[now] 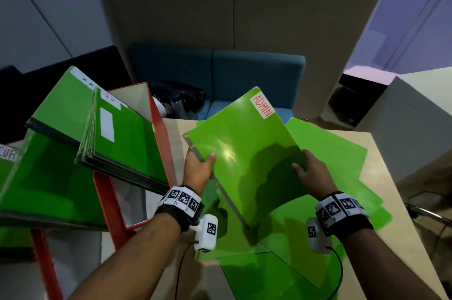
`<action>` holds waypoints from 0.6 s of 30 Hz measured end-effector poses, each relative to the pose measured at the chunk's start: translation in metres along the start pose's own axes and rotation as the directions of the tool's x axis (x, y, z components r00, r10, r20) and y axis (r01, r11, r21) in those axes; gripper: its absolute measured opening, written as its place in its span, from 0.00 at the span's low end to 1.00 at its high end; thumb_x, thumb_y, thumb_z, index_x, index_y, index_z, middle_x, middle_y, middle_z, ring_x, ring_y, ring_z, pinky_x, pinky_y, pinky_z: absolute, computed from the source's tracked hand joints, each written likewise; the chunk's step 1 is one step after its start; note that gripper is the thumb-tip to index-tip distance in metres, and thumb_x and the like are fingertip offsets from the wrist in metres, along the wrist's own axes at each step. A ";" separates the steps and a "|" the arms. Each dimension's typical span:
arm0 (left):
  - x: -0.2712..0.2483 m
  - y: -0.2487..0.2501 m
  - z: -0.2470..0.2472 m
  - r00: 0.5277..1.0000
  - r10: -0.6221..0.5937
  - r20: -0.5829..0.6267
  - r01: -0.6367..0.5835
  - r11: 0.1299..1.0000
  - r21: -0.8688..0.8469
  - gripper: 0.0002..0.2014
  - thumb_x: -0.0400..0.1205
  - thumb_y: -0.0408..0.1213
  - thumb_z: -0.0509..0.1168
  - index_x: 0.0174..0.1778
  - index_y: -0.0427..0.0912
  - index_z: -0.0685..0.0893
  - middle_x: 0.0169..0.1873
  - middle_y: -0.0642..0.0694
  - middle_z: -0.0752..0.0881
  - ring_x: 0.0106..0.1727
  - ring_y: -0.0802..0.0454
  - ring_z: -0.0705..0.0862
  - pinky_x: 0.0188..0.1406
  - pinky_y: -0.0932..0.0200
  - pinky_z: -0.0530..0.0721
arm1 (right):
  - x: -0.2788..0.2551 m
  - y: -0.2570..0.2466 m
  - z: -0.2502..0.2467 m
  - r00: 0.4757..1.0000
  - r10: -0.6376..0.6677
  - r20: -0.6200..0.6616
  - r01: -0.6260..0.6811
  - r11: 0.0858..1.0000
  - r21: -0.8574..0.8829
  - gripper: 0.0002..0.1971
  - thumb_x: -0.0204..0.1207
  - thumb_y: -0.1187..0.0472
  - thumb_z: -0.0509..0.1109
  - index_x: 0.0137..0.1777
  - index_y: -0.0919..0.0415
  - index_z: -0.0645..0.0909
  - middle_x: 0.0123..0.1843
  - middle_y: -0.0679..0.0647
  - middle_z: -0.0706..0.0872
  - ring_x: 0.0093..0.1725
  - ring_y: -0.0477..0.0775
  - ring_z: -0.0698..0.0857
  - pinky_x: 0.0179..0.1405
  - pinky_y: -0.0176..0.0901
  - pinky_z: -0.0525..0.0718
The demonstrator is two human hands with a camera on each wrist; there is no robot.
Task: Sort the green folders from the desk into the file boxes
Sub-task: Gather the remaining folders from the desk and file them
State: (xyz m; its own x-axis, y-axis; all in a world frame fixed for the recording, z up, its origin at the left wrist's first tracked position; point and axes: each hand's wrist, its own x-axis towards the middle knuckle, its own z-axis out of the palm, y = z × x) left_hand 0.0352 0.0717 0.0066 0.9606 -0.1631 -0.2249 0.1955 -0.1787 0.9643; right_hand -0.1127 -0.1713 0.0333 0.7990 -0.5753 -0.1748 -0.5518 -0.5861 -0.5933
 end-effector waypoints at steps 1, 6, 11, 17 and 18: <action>-0.005 0.011 -0.001 0.999 0.033 -0.011 -0.033 0.999 0.013 0.13 0.77 0.39 0.73 0.54 0.48 0.80 0.54 0.45 0.88 0.56 0.42 0.87 0.58 0.34 0.84 | 0.002 -0.001 0.003 1.000 -0.003 -0.010 0.003 1.000 -0.001 0.27 0.81 0.62 0.67 0.77 0.67 0.65 0.67 0.69 0.81 0.64 0.67 0.81 0.62 0.53 0.77; -0.026 0.066 -0.021 0.989 0.130 -0.065 -0.130 0.991 -0.002 0.14 0.78 0.34 0.73 0.51 0.50 0.74 0.46 0.47 0.83 0.60 0.36 0.83 0.59 0.44 0.83 | 0.014 -0.022 0.016 0.993 -0.026 -0.113 0.026 1.000 0.001 0.34 0.76 0.62 0.72 0.79 0.64 0.63 0.69 0.67 0.79 0.67 0.67 0.77 0.68 0.57 0.74; -0.044 0.116 -0.051 0.960 0.257 -0.114 -0.265 0.962 -0.069 0.22 0.79 0.33 0.71 0.66 0.47 0.71 0.68 0.51 0.78 0.67 0.56 0.77 0.65 0.58 0.77 | 0.014 -0.075 0.039 0.922 -0.327 -0.209 0.281 0.934 -0.220 0.45 0.70 0.50 0.78 0.82 0.63 0.59 0.80 0.68 0.65 0.78 0.68 0.65 0.75 0.63 0.66; -0.062 0.164 -0.107 0.883 0.330 -0.335 -0.406 0.894 -0.189 0.37 0.80 0.29 0.69 0.81 0.45 0.57 0.75 0.45 0.72 0.73 0.48 0.74 0.73 0.42 0.76 | -0.019 -0.178 0.072 0.769 -0.623 -0.144 0.638 0.761 0.115 0.43 0.74 0.42 0.71 0.84 0.53 0.55 0.86 0.57 0.51 0.84 0.54 0.53 0.81 0.50 0.54; -0.065 0.170 -0.119 0.860 0.345 -0.376 -0.438 0.877 -0.196 0.39 0.81 0.28 0.68 0.83 0.45 0.54 0.79 0.45 0.67 0.77 0.49 0.69 0.76 0.42 0.71 | -0.023 -0.195 0.077 0.735 -0.661 -0.149 0.678 0.723 0.136 0.42 0.74 0.39 0.68 0.84 0.53 0.55 0.86 0.56 0.50 0.84 0.53 0.52 0.81 0.50 0.54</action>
State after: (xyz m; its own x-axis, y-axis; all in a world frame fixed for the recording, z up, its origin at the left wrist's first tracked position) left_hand 0.0294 0.1674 0.2016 0.9678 0.1626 0.1922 -0.2106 0.1047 0.9720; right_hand -0.0050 -0.0004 0.0923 0.9168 -0.1203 0.3808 0.1754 -0.7355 -0.6544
